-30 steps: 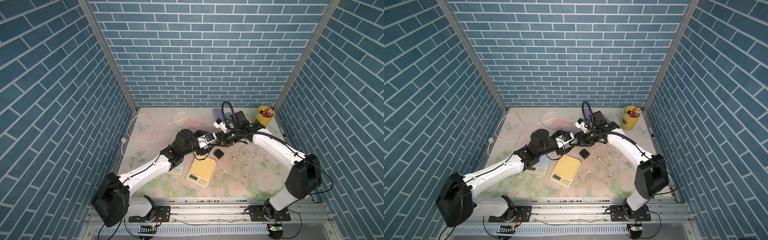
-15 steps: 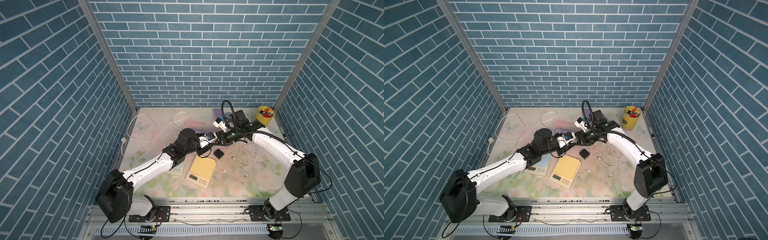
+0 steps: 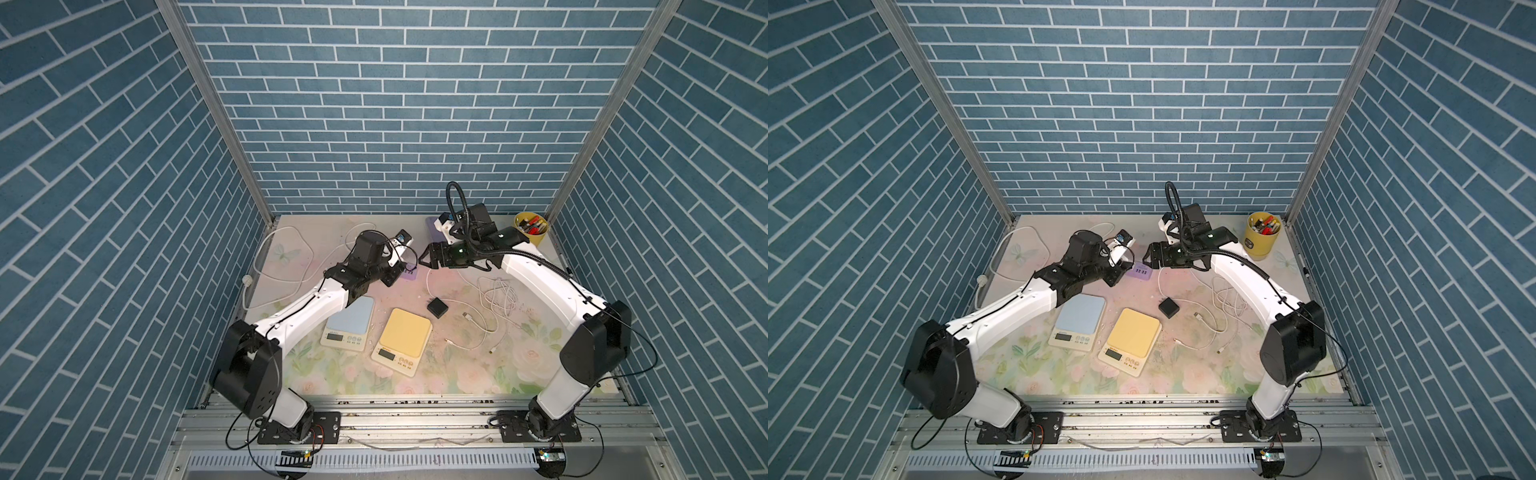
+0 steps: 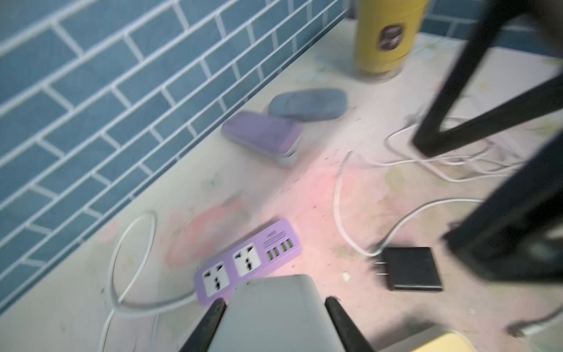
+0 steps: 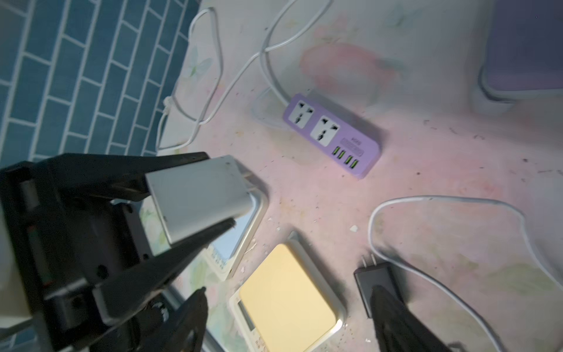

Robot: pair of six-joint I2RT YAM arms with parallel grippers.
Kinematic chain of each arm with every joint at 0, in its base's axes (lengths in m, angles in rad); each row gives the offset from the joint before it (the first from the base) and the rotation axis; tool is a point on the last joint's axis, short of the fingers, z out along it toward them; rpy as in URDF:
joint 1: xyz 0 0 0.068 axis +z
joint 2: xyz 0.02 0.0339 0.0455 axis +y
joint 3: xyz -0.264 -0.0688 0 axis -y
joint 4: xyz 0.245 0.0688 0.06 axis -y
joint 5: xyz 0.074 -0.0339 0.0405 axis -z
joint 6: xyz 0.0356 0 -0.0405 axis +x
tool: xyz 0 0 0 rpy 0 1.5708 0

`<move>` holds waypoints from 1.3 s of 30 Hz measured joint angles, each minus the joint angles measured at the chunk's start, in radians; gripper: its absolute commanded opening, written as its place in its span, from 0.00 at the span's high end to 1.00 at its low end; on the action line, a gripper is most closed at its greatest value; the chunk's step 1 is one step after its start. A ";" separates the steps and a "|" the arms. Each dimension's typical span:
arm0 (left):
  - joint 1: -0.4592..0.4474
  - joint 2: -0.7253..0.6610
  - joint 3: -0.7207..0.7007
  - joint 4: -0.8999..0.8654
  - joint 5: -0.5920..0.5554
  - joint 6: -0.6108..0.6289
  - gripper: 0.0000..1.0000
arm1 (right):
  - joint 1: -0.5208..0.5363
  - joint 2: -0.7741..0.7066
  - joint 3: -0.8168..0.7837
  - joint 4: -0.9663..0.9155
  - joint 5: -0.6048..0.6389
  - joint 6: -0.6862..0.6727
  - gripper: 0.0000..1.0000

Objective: Charge the electronic scale
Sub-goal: Insert the plug into the socket.

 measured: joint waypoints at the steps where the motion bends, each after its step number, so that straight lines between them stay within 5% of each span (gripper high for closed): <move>1: 0.021 0.040 0.035 -0.034 -0.014 -0.023 1.00 | 0.000 0.042 0.016 0.006 0.023 0.009 0.32; 7: 0.076 0.253 0.252 -0.184 -0.048 -0.109 1.00 | 0.014 0.301 0.164 0.006 0.095 0.035 0.45; 16: 0.106 0.363 0.375 -0.284 -0.043 -0.158 1.00 | 0.039 0.524 0.456 -0.026 0.116 0.036 0.47; 23: 0.170 0.385 0.386 -0.279 0.022 -0.191 1.00 | 0.049 0.516 0.374 -0.050 0.127 0.025 0.47; 39: 0.166 0.553 0.514 -0.311 0.047 -0.230 1.00 | 0.051 0.516 0.302 -0.042 0.137 0.024 0.47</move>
